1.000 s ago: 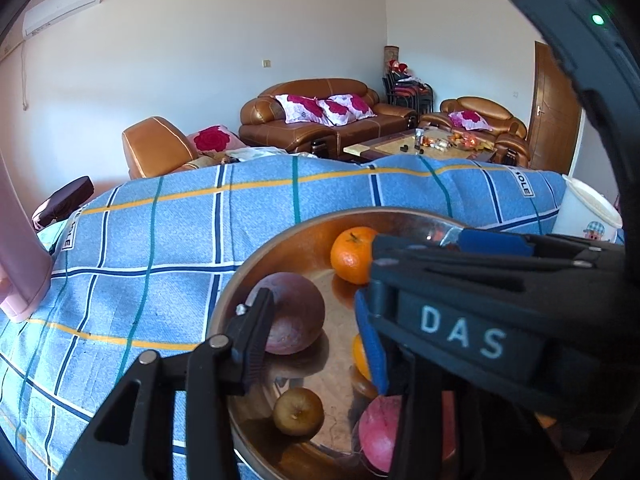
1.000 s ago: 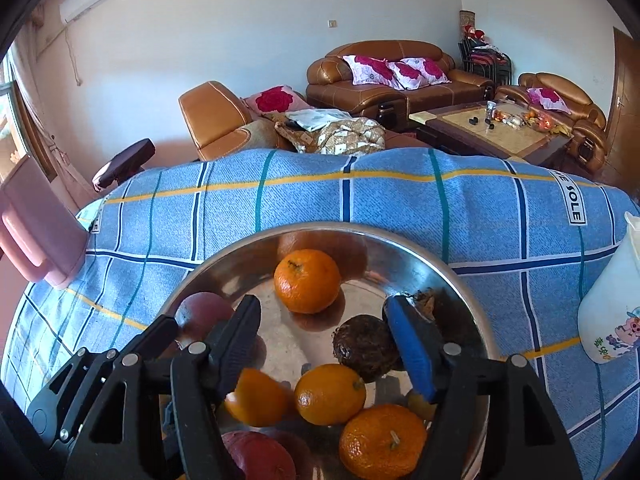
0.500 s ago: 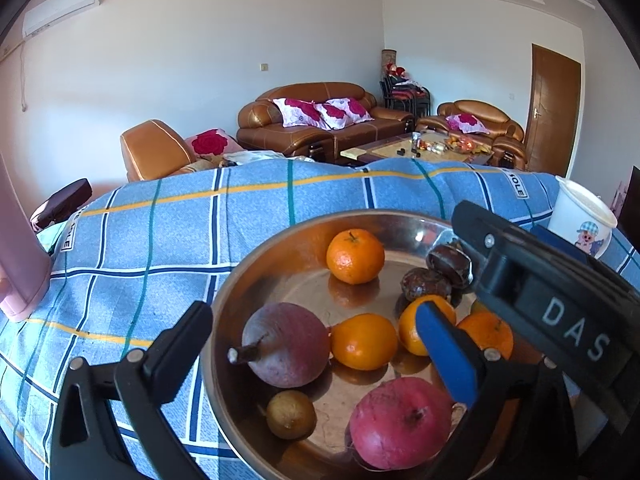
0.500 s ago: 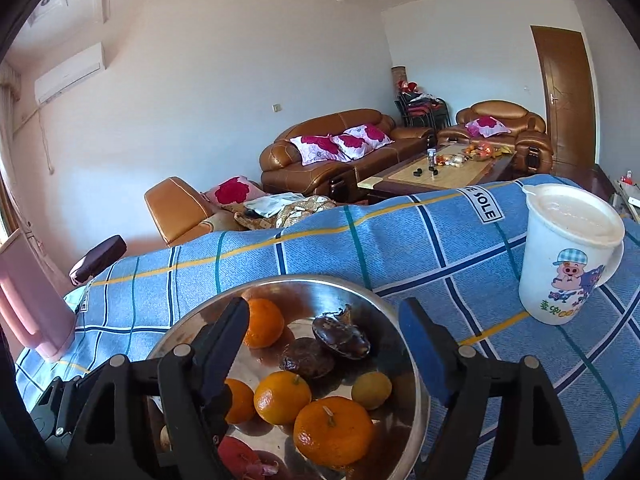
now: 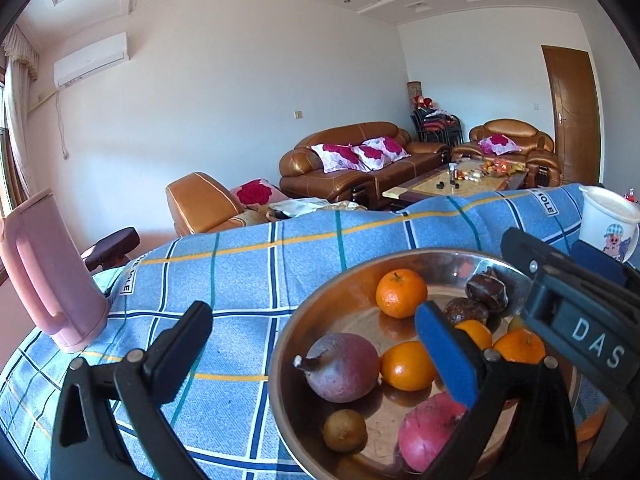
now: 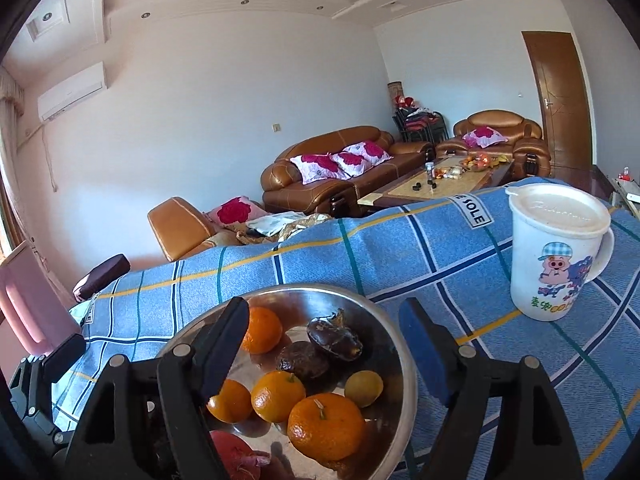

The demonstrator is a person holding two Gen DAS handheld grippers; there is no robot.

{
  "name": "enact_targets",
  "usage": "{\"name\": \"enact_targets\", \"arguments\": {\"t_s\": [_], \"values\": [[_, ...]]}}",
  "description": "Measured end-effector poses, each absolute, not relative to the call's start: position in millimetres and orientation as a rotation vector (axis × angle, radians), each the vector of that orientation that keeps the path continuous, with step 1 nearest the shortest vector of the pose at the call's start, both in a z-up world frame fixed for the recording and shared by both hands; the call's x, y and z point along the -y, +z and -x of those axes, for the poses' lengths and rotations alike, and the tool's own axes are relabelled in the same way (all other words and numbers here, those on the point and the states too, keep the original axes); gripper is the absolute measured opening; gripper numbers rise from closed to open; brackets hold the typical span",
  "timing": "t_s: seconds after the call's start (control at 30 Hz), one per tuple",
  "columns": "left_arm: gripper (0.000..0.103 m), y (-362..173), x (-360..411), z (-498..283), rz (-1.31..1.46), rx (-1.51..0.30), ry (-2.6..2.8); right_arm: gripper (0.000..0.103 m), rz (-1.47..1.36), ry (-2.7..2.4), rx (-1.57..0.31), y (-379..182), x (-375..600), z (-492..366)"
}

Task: Organize fruits
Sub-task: 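Withdraw both open tools up from the steel bowl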

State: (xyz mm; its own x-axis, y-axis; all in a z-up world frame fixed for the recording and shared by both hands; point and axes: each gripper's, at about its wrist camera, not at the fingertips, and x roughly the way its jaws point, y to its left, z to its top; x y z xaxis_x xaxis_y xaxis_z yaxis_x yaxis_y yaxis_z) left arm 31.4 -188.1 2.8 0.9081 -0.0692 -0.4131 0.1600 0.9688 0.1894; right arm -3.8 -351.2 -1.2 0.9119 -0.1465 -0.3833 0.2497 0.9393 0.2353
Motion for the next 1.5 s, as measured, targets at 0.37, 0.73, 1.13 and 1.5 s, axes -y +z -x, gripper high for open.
{"name": "enact_targets", "arguments": {"t_s": [0.37, 0.73, 1.13, 1.5], "values": [[0.103, 6, 183, -20, -0.191, -0.408, -0.183, 0.088, -0.079, -0.282, -0.307, 8, 319, 27], [0.103, 10, 165, 12, -0.163, -0.375, -0.200, 0.092, -0.096, -0.240, -0.269, 9, 313, 54], [0.103, 14, 150, 42, -0.136, -0.326, -0.193, 0.092, -0.072, -0.264, -0.205, 14, 303, 89], [0.103, 14, 143, 51, -0.122, -0.313, -0.183, 0.092, -0.053, -0.278, -0.186, 17, 300, 99]]}}
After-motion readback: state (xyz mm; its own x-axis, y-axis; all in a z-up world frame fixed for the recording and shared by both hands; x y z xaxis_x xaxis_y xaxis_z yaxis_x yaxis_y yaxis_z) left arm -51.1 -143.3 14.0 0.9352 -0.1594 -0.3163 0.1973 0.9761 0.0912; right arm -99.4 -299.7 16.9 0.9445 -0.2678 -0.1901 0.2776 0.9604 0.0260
